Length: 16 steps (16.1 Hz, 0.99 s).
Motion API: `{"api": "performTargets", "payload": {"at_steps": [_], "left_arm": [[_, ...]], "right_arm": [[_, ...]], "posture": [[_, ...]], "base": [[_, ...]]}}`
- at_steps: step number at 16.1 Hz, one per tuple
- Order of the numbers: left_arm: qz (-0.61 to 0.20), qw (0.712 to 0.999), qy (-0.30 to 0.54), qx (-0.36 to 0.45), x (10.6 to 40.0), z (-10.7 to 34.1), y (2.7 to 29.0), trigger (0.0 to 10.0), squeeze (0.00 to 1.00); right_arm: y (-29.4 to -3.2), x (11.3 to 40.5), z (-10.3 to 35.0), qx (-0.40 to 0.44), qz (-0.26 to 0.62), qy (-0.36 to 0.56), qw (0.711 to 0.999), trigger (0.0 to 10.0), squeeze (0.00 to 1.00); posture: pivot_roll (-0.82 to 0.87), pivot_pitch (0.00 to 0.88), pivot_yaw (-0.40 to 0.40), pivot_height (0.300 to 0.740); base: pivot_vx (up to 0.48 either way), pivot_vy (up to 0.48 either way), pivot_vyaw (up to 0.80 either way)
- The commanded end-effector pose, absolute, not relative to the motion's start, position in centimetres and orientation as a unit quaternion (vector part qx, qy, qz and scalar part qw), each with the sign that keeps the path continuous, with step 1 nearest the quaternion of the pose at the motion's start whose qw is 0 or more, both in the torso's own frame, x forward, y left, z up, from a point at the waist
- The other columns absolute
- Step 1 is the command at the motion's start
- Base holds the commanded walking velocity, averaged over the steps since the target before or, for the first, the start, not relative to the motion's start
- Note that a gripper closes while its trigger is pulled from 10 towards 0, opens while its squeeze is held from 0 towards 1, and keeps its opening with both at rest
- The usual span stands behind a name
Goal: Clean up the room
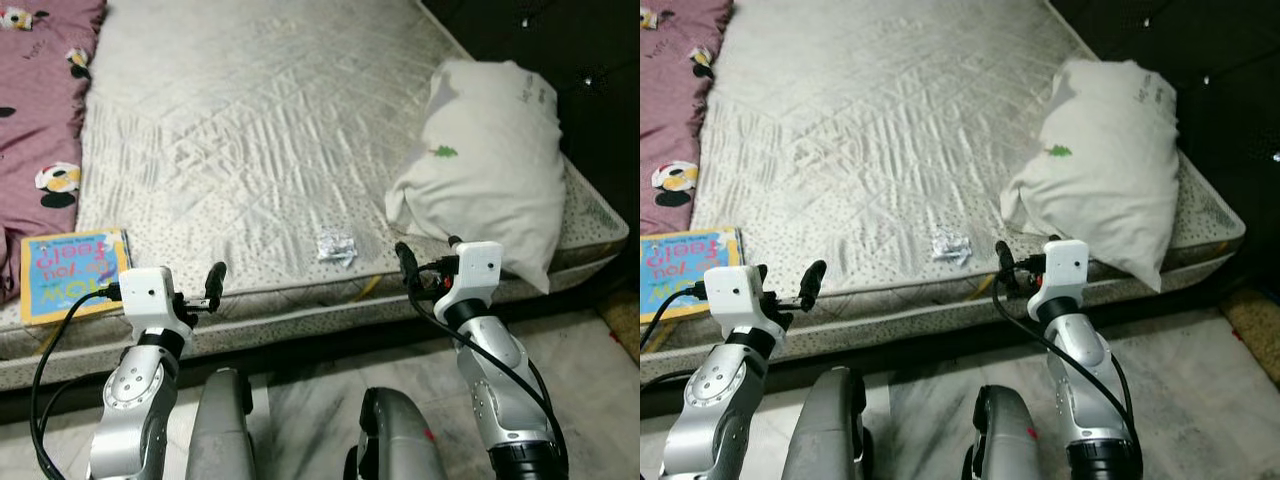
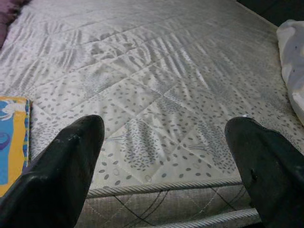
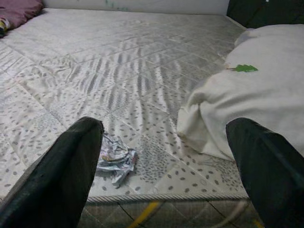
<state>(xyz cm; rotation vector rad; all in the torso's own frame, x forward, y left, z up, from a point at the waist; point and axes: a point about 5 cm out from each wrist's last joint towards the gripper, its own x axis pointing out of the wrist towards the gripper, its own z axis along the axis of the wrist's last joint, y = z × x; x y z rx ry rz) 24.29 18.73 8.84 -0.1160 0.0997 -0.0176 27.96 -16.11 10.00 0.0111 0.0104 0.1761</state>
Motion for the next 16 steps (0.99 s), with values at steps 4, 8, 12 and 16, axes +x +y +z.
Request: {"api": "performTargets", "payload": {"at_steps": [4, 8, 12, 16], "left_arm": [[-0.02, 0.997, 0.05, -0.063, 24.64, 9.05, 18.23, 10.0, 0.0], [-0.023, 0.996, 0.057, -0.062, 24.53, 8.78, 18.24, 10.0, 0.0], [-0.021, 0.996, 0.061, -0.06, 24.63, 8.63, 18.17, 10.0, 0.0], [-0.016, 0.995, 0.072, -0.062, 24.44, 8.14, 18.29, 10.0, 0.0]], "right_arm": [[-16.06, 27.88, 9.85, 0.004, 0.094, 0.006, 0.996, 10.0, 0.0], [-15.85, 27.63, 9.49, 0.016, 0.096, 0.01, 0.995, 10.0, 0.0], [-15.95, 27.73, 9.51, 0.013, 0.099, 0.009, 0.995, 10.0, 0.0], [-15.79, 27.74, 9.02, 0.009, 0.114, 0.022, 0.993, 10.0, 0.0]], "posture": [[0.0, 0.154, -0.055, 0.613], [0.01, 0.139, -0.05, 0.613], [0.01, 0.129, -0.052, 0.613], [0.01, 0.112, -0.051, 0.613]], "base": [[0.328, 0.0, 0.67], [0.33, 0.0, 0.0], [0.072, 0.0, 0.0], [0.0, 0.0, 0.0]]}}
